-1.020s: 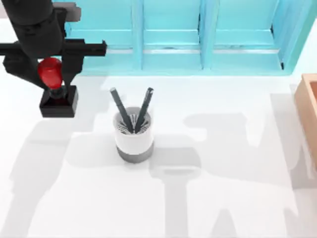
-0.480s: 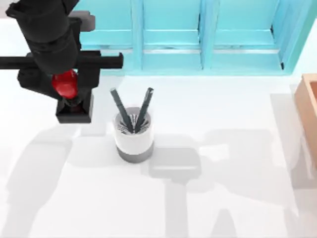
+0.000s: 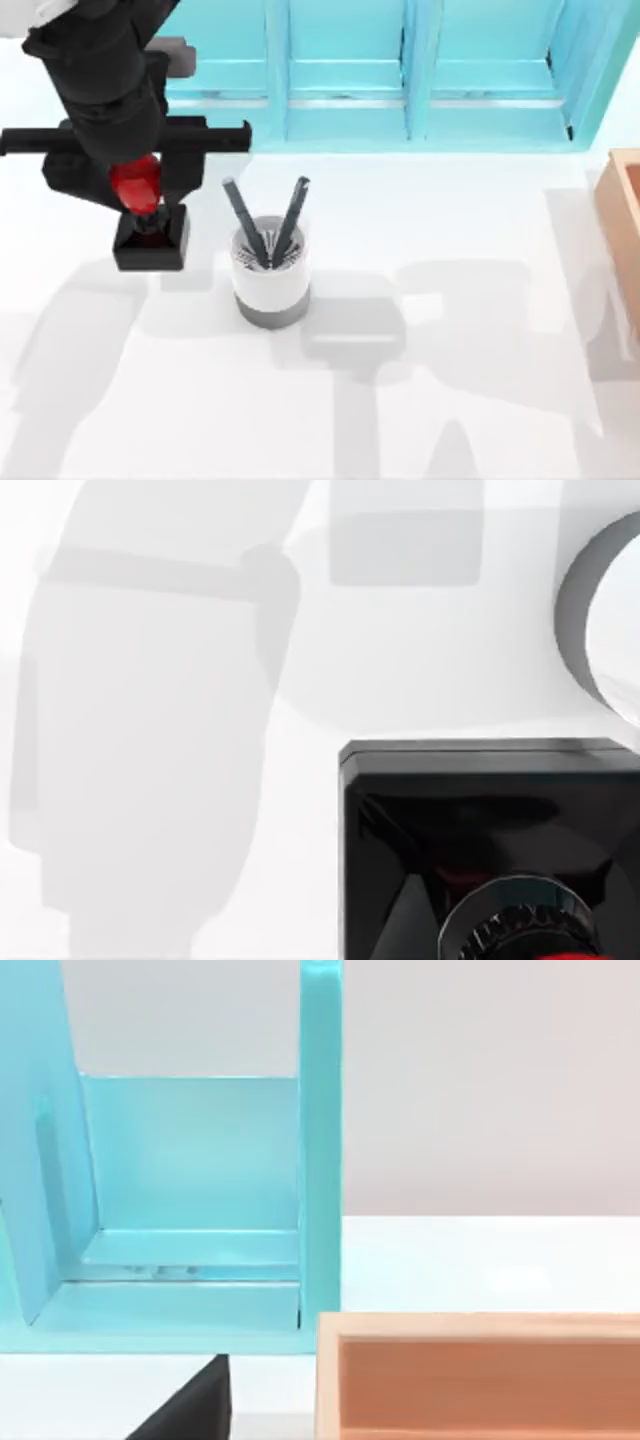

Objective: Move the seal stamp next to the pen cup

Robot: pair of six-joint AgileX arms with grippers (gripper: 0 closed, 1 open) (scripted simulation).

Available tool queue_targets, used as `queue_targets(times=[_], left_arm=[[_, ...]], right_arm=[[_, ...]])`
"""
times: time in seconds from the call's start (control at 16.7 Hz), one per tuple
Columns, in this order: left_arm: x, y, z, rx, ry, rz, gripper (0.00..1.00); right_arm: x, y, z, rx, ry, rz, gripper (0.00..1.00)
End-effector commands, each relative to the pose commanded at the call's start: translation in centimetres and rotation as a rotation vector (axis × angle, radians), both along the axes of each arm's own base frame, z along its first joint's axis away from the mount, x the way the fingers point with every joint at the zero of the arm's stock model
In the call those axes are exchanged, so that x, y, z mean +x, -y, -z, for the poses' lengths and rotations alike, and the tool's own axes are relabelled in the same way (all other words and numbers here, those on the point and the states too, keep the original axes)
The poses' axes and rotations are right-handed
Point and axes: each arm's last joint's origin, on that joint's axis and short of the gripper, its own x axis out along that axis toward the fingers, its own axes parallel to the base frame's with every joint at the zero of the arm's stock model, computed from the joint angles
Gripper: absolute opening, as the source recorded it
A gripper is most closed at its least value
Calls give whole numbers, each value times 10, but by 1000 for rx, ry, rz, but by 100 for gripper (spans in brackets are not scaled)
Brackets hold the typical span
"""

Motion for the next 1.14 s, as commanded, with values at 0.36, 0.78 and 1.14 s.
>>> queue_targets(times=[0.36,0.78,1.14], left_arm=[[0,0,0,0,0,0,45],[0,0,0,0,0,0,98],[0,0,0,0,0,0,100]], right_arm=[[0,0,0,0,0,0,100],[0,0,0,0,0,0,100],[0,0,0,0,0,0,100]])
